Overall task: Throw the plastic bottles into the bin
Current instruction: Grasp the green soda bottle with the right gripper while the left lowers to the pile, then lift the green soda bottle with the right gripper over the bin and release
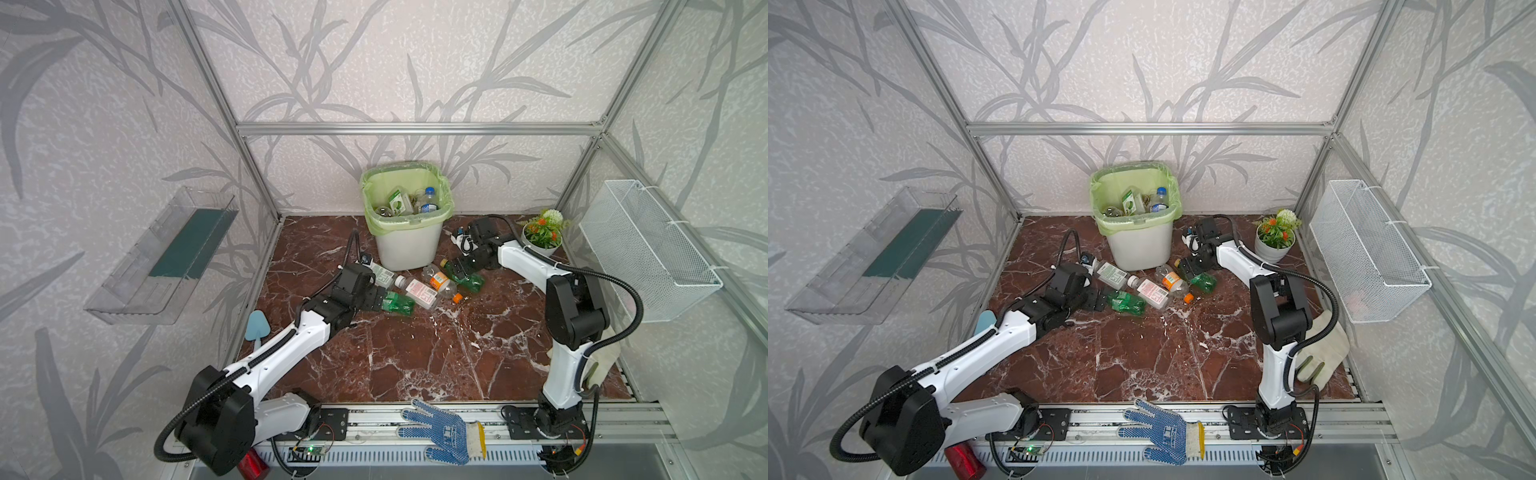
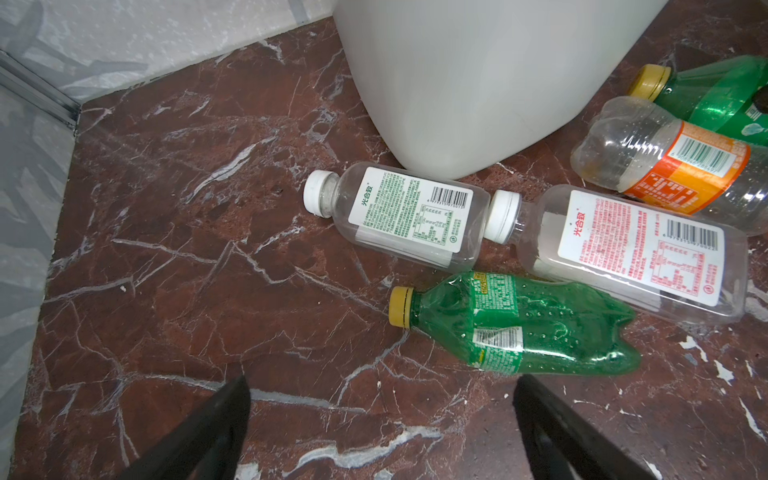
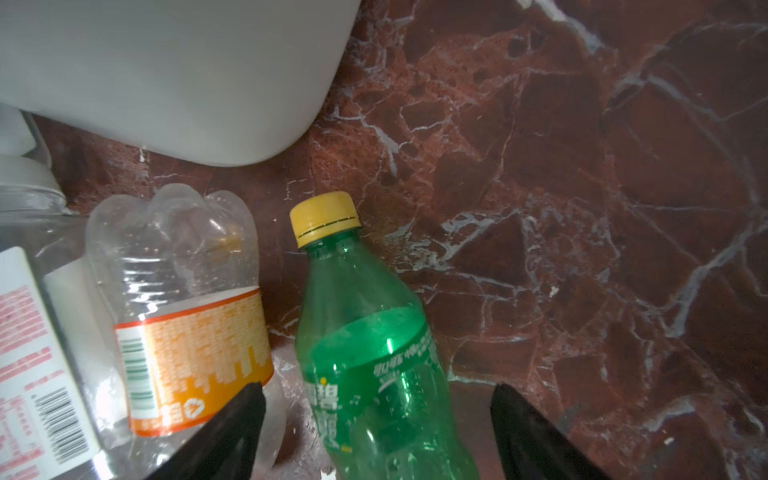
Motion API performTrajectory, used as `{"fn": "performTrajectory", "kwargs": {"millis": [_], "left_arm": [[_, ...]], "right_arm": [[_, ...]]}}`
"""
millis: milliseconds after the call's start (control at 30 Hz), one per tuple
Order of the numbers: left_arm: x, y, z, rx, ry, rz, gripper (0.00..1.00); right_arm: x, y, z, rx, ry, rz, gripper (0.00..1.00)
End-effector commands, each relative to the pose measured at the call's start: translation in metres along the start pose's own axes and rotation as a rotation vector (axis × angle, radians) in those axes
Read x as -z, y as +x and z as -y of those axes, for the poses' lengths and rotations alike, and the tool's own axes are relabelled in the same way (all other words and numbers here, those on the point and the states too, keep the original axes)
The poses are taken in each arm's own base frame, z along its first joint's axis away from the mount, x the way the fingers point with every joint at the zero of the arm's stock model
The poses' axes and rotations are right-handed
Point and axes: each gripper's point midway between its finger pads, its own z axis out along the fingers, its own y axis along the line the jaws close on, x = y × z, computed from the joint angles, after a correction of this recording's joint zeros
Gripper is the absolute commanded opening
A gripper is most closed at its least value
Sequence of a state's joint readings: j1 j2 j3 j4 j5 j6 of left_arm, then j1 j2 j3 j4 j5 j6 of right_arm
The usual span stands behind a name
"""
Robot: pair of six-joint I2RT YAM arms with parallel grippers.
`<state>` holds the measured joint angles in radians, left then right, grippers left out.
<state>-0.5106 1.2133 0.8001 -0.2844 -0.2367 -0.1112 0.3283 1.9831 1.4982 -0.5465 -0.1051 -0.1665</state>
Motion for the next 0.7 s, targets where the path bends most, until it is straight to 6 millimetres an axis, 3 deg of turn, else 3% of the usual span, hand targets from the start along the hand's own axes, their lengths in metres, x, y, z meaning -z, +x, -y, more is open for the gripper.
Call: {"fn": "performTrajectory", "kwargs": {"millis": [0,300,433,567,667], "left_arm": [[-0.004,0.010,-0.002,0.001,-0.024,-0.031,0.99],[-0.008,0.013,-0.003,0.005,-0.034,-0.046,0.99],[-0.010,0.013,-0.003,0.008,-0.037,-0.050,0.99],[-0.010,0.013,-0.004,0.020,-0.044,-0.044,0.99],[-0.010,0.013,-0.005,0.029,-0.049,-0.030,0.99]], "right_arm": [[-0.010,0.014,-0.003,0.030,0.008,-0.096,0.83],[-0.024,0.030,0.016,-0.028,0.116,-0.221,0.69],[-0.023,0.032,0.017,-0.055,0.124,-0.246,0.57],[0.000,0.017,0.012,-0.102,0.097,-0.171,0.49],[0.045,-0.012,0.009,-0.134,0.083,-0.029,0.46]]}}
